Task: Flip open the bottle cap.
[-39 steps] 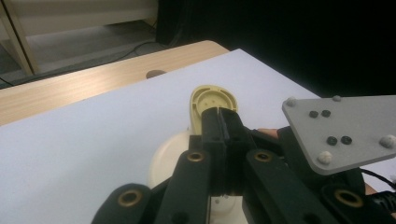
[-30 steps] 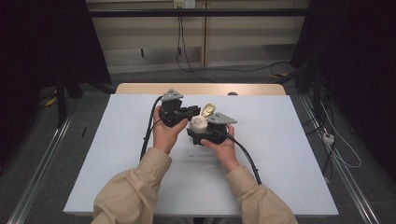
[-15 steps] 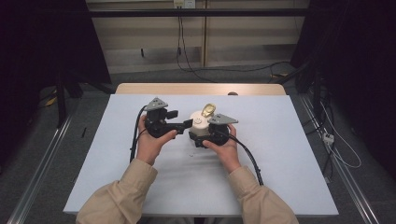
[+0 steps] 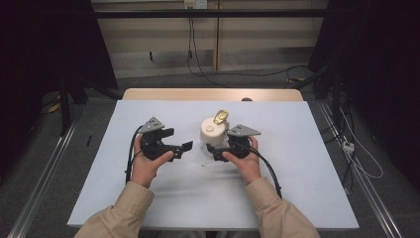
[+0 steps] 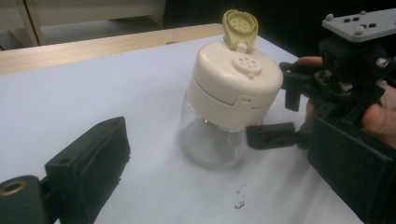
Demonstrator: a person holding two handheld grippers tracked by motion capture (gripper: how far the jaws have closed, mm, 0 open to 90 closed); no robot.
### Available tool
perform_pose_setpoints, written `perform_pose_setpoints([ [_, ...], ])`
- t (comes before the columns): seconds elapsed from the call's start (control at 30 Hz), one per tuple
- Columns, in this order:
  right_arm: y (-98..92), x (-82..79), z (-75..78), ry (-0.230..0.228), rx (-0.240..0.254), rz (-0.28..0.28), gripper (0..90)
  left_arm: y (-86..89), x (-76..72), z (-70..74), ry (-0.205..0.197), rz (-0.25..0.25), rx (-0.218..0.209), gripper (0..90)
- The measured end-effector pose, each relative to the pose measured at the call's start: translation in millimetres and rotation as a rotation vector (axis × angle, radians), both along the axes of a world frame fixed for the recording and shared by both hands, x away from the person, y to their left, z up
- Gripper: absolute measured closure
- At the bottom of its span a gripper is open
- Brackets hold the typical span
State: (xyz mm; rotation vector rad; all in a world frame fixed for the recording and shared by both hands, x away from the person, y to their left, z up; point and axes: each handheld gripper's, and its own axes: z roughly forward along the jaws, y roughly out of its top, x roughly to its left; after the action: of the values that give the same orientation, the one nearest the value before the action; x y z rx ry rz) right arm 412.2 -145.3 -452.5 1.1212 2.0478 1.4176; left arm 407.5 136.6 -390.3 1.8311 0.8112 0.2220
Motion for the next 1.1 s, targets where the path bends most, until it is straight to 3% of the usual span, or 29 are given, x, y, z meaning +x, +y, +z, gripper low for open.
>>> perform_pose_setpoints([
  [0.17,-13.2,-11.7,4.0,-0.006,0.007,-0.002,4.3,5.5,-3.8,-9.4,0.002,-0.004,0.018,4.7],
  [0.57,-32.2,-42.7,11.7,-0.03,0.021,0.019,4.5,30.5,-12.9,-25.1,0.012,0.005,0.002,5.2],
  [1.1,-51.7,-71.6,14.4,-0.046,0.0,0.036,5.1,47.1,-22.4,-29.3,-0.005,-0.002,0.002,5.7],
])
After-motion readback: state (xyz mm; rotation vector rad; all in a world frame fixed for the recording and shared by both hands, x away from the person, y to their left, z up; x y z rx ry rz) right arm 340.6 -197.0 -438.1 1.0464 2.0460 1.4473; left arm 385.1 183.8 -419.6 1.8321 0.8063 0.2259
